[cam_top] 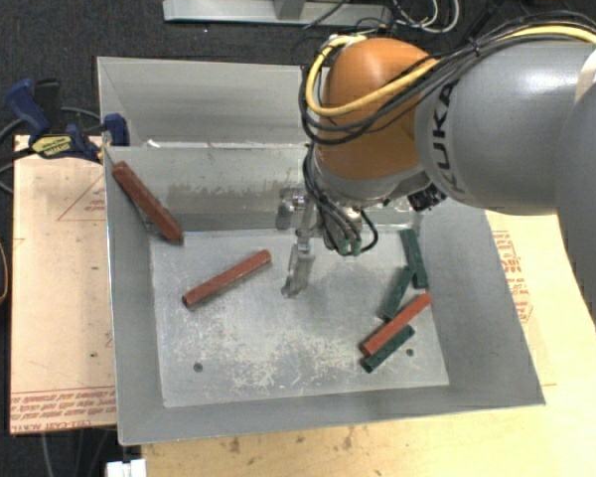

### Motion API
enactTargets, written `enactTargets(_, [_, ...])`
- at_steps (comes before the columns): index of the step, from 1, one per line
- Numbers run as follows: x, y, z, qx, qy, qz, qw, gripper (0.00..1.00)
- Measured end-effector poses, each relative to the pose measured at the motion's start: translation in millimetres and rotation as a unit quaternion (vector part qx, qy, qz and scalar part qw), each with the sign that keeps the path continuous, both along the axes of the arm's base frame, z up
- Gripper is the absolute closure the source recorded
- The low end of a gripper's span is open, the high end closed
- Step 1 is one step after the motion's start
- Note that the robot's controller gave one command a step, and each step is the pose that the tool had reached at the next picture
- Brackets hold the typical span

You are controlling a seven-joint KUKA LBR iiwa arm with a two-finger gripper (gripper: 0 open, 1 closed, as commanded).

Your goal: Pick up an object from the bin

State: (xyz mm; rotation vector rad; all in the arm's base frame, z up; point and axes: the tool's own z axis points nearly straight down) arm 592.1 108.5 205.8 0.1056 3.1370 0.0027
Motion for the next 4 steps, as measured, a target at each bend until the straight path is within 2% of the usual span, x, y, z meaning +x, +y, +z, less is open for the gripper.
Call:
enactTargets(1, [14.6,49.8,-114.2,0.0,0.0022,0.193,0.9812,0.0])
enactTargets(2, [20.5,52.1,-136.9,-0.001,0.0012,0.21,0.9778,0.0])
enactTargets(3, [21.6,52.2,-134.3,0.0,-0.0003,0.209,0.9779,1.0])
enactTargets(4, [31.3,55.6,6.1,0.0,-0.0052,0.215,0.9766,1.0])
